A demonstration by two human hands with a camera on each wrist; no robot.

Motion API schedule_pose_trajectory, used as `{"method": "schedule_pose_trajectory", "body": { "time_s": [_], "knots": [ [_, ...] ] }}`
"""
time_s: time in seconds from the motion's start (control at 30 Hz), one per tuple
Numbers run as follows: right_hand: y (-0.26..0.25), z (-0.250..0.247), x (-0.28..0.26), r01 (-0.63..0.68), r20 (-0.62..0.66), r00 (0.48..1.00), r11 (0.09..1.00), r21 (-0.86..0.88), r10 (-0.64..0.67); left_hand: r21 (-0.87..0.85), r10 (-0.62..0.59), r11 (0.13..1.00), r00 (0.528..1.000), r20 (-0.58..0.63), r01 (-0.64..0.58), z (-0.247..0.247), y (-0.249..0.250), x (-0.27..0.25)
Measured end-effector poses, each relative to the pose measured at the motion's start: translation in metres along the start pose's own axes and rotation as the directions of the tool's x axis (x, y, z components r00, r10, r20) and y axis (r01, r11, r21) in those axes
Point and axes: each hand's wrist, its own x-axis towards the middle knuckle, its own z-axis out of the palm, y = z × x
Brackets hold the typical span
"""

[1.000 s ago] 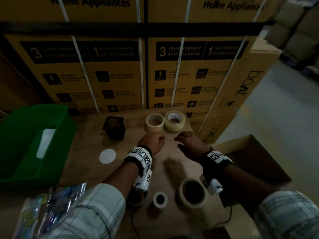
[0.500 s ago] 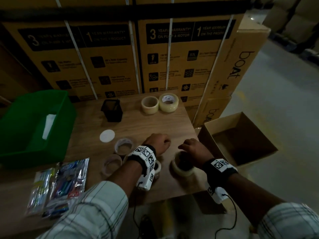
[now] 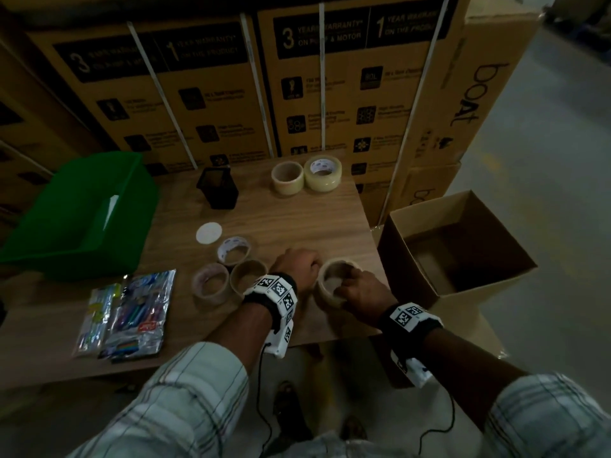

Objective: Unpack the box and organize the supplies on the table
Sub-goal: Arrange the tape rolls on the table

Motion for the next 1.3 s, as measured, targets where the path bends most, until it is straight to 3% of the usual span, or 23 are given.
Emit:
{"method": "schedule_pose_trajectory", "body": {
  "time_s": [0.2, 0.37, 0.67, 1.0, 1.3],
  "knots": [
    [0.004, -0.021, 0.009, 0.085, -0.18, 0.981, 0.995, 0.06, -0.073, -0.025, -0.071, 0.997, 0.996, -0.062, 0.07, -0.019, -0.003, -0.004],
    [0.016, -0.041, 0.04, 0.106, -0.234, 0.967, 0.994, 0.027, -0.097, 0.014, -0.081, 0.996, 0.99, -0.116, 0.084, -0.045, -0.021, 0.003],
    [0.041, -0.068, 0.136, 0.0, -0.268, 0.963, 1.0, -0.002, -0.001, -0.012, -0.149, 0.989, 0.989, -0.024, 0.148, -0.073, -0.073, 0.065],
    [0.079, -0.035, 0.238, -0.232, -0.066, 0.968, 0.964, 0.13, 0.241, -0.083, -0.072, 0.994, 0.997, 0.021, 0.073, -0.089, -0.112, 0.136],
    [0.083, -0.026, 0.256, -0.328, 0.025, 0.944, 0.933, 0.148, 0.328, -0.125, -0.017, 0.992, 0.998, 0.059, 0.024, -0.079, -0.124, 0.172]
  ]
}}
